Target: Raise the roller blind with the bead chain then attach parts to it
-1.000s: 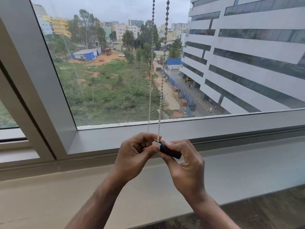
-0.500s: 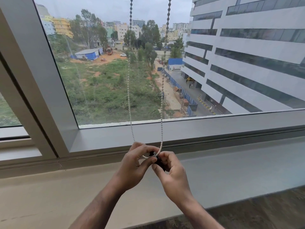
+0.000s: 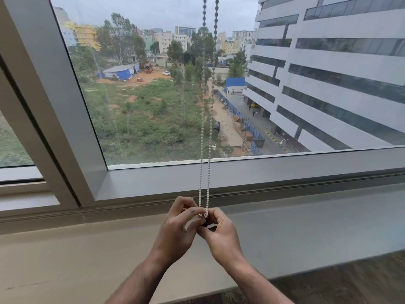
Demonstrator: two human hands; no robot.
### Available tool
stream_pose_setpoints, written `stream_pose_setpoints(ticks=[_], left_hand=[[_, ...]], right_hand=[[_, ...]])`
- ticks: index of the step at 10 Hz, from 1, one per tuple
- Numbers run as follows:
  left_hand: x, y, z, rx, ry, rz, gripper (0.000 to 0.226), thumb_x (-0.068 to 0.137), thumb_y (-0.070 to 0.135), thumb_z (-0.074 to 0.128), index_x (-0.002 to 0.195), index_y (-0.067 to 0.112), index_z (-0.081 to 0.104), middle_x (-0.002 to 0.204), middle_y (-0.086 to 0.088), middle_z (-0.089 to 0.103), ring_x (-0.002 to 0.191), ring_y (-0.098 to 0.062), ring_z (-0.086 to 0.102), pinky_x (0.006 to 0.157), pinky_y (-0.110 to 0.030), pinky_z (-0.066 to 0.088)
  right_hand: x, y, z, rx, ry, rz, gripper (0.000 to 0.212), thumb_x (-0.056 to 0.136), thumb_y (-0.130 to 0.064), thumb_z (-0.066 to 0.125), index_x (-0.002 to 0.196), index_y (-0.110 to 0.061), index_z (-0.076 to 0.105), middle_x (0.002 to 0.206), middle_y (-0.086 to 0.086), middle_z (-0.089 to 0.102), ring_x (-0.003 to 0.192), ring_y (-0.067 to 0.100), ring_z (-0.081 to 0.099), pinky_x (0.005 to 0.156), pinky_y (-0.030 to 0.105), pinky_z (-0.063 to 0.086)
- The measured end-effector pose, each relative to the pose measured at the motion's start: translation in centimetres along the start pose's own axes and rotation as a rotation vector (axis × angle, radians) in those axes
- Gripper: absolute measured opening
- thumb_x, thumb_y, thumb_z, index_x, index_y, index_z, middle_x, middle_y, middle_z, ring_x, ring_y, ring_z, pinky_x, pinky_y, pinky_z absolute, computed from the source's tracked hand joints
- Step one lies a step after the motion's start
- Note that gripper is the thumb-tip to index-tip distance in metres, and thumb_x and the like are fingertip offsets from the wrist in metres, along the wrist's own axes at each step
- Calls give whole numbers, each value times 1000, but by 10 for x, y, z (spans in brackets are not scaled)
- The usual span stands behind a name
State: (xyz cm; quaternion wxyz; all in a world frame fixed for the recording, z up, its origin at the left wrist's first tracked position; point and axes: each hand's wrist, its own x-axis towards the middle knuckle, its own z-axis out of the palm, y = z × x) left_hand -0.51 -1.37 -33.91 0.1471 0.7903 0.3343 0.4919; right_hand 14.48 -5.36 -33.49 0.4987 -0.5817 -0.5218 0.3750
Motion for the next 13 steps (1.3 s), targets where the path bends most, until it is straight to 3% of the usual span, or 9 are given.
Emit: stream_pose_setpoints(ticks=[4, 6, 7, 8, 9, 10, 11, 12, 13], left_hand=[[-2, -2, -1, -135, 6, -165, 33, 87, 7, 77, 103, 35, 70, 105, 15, 72, 98, -14, 71, 83, -19, 52], [1, -3, -2, -194, 4, -254, 29, 88, 20, 77, 112, 33, 66, 106, 12, 75, 102, -15, 72, 87, -22, 53], [4, -5, -6, -236, 7, -286, 41, 87, 14, 72, 123, 30, 62, 111, 9, 75, 110, -18, 71, 90, -21, 52], [6, -8, -8, -230, 2, -307, 48, 85, 6, 62, 124, 34, 62, 112, 11, 75, 113, -17, 70, 91, -20, 51], [7, -13, -10, -209, -11, -339, 52, 84, 1, 51, 119, 37, 64, 110, 12, 75, 111, -16, 71, 87, -20, 52], [11, -21, -12, -186, 25, -374, 49, 87, -2, 50, 117, 32, 66, 108, 13, 75, 108, -14, 70, 85, -22, 54], [23, -28, -20, -51, 108, -332, 38, 94, -5, 58, 112, 26, 69, 106, 15, 72, 102, -6, 69, 85, -23, 55], [45, -29, -30, 29, 196, -265, 36, 93, -6, 61, 110, 25, 69, 106, 12, 71, 99, -4, 69, 84, -22, 55], [88, -23, -45, 182, 304, -172, 34, 90, -8, 61, 112, 17, 70, 114, 4, 70, 107, -10, 66, 94, -25, 51]], right_hand=[[8, 3, 8, -26, 10, -1, 20, 80, -24, 81, 88, -24, 63, 84, 5, 73, 79, 22, 66, 66, 27, 53], [14, 4, 8, -114, 35, -53, 22, 79, -30, 80, 87, -28, 59, 84, -1, 70, 76, 11, 64, 65, 23, 49], [16, 4, 7, -161, 44, -95, 30, 76, -36, 84, 89, -30, 58, 86, -8, 70, 83, 8, 64, 68, 19, 49], [17, 4, 5, -224, 25, -110, 41, 72, -40, 87, 99, -36, 57, 94, -12, 68, 92, 4, 63, 73, 19, 50], [17, 9, -4, -433, -103, -114, 72, 72, -33, 86, 130, -45, 45, 119, -19, 56, 115, -2, 53, 93, 24, 49], [23, 16, -13, -579, -210, -101, 88, 79, -22, 76, 152, -38, 29, 139, -14, 46, 135, 5, 41, 112, 30, 40], [36, 13, -24, -715, -173, -180, 82, 86, -5, 52, 160, -27, 23, 155, -7, 38, 147, 15, 32, 123, 30, 26], [56, -1, -31, -766, -74, -282, 70, 91, -8, 50, 157, -23, 30, 153, -5, 43, 144, 18, 38, 122, 33, 30], [91, -36, -43, -833, 62, -477, 57, 96, -23, 58, 150, -20, 39, 147, 0, 49, 134, 23, 46, 111, 39, 40]])
